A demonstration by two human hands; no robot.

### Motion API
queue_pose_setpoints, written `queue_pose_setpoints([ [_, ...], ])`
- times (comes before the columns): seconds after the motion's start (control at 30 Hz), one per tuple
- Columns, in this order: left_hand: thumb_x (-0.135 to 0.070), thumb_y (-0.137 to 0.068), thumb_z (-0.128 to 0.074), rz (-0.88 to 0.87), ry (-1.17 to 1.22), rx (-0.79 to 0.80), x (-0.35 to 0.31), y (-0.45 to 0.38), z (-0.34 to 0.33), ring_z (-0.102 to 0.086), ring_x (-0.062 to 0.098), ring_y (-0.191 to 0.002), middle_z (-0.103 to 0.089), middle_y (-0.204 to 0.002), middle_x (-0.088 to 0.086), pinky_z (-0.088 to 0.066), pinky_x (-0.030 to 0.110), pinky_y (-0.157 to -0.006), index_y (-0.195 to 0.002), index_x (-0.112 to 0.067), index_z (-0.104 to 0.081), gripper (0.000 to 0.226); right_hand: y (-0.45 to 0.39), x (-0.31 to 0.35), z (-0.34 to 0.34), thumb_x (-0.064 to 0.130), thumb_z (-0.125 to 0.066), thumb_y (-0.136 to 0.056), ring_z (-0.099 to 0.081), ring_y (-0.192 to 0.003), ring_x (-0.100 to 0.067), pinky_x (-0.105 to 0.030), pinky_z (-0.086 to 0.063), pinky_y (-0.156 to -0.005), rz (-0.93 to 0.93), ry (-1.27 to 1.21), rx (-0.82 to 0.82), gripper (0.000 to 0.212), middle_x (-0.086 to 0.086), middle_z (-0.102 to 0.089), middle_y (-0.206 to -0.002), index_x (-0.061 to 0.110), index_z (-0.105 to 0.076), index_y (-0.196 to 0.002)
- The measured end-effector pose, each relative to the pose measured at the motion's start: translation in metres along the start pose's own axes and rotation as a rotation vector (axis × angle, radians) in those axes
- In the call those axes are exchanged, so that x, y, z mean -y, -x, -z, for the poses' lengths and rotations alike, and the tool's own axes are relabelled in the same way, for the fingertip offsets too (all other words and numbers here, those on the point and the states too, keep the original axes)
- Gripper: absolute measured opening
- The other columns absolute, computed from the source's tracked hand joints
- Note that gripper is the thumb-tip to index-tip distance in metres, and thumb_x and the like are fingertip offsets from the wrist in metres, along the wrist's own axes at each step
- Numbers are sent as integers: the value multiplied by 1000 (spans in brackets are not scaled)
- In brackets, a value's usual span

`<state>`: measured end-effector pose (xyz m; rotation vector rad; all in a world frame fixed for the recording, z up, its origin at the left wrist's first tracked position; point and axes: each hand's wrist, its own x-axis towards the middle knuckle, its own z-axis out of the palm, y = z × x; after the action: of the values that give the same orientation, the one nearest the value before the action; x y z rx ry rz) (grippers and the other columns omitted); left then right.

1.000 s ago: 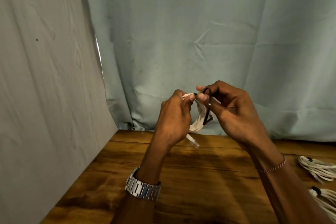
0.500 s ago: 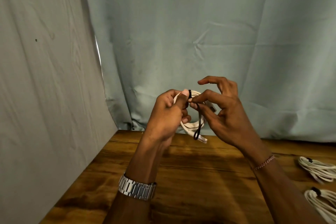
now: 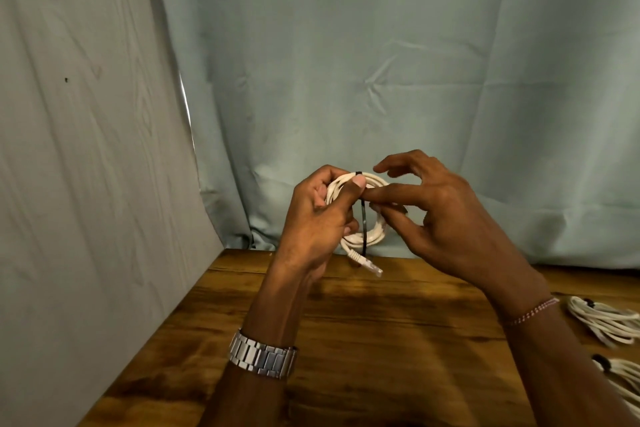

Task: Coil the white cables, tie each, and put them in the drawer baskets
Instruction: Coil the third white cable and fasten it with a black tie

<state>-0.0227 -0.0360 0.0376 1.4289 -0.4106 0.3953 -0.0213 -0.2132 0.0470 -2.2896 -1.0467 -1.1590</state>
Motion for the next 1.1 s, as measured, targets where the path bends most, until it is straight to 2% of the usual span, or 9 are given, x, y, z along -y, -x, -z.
queue_pose_setpoints([
  [0.1, -21, -99, -61, -17, -31, 15, 1, 1, -3, -47, 3, -52, -58, -64, -8, -41, 22, -49, -102, -3, -65, 19, -1, 6, -4, 19, -76, -88, -68, -103, -12, -33, -60, -82, -41, -88, -78, 19, -2, -70, -120, 18, -77, -107],
  [0.23, -21, -98, -62, -24, -77, 26, 2, 1, -4, -48, 3, -52, -57, -63, -8, -42, 23, -51, -102, -4, -65, 18, -3, 13, -11, 15, -84, -81, -72, -89, -4, -24, -62, -74, -311, -297, -167, 44, 5, -72, -102, 17, -47, -105],
  [0.3, -21, -98, -62, -21, -104, 52, 2, 2, -5, -51, 2, -52, -60, -66, -7, -44, 22, -52, -104, -5, -66, 17, -3, 15, -12, 15, -85, -79, -71, -82, -2, -20, -60, -68, -389, -305, -194, 51, 6, -70, -96, 20, -42, -106],
  [0.43, -27, -98, -63, 2, -180, 108, 3, 5, -13, -58, 2, -57, -69, -83, 4, -55, 29, -61, -107, -12, -64, 18, -2, 15, -10, 18, -87, -75, -64, -71, -5, -24, -57, -58, -378, -153, -195, 54, 5, -62, -84, 17, -43, -107],
  [0.53, -31, -96, -65, 64, -169, 84, 7, 4, -14, -58, 4, -60, -66, -90, 5, -54, 27, -60, -113, -18, -56, 24, -1, 15, -14, 19, -86, -77, -58, -67, -5, -27, -56, -55, -349, -62, -152, 52, 5, -58, -83, 18, -44, -108],
  [0.7, -28, -98, -63, 52, -161, 170, 4, 5, -14, -52, 3, -51, -58, -77, 0, -45, 23, -52, -112, -15, -52, 22, 1, 13, -20, 12, -77, -84, -60, -62, -15, -34, -56, -54, -299, 9, -175, 42, -2, -63, -79, 14, -50, -116],
  [0.87, -21, -98, -62, -6, -164, 211, 0, 7, -16, -46, 4, -51, -56, -82, 14, -41, 24, -48, -110, -9, -50, 21, 2, 12, -21, 4, -70, -84, -56, -47, -11, -29, -50, -44, -305, 14, -148, 39, -1, -67, -67, 18, -61, -119],
  [1.0, -16, -98, -62, -14, -132, 205, -1, 7, -14, -48, 3, -51, -56, -78, 12, -40, 22, -47, -110, -2, -48, 23, -2, 11, -17, 8, -73, -85, -71, -66, -4, -25, -58, -58, -531, -359, -105, 22, 10, -75, -79, 24, -76, -101],
  [1.1, -14, -99, -61, -7, -97, 215, 0, 7, -12, -42, 7, -49, -50, -64, 4, -37, 23, -46, -110, 0, -47, 23, -2, 9, -12, 9, -78, -84, -72, -82, 2, -17, -57, -70, -559, -494, -69, 28, 12, -78, -92, 24, -76, -107],
])
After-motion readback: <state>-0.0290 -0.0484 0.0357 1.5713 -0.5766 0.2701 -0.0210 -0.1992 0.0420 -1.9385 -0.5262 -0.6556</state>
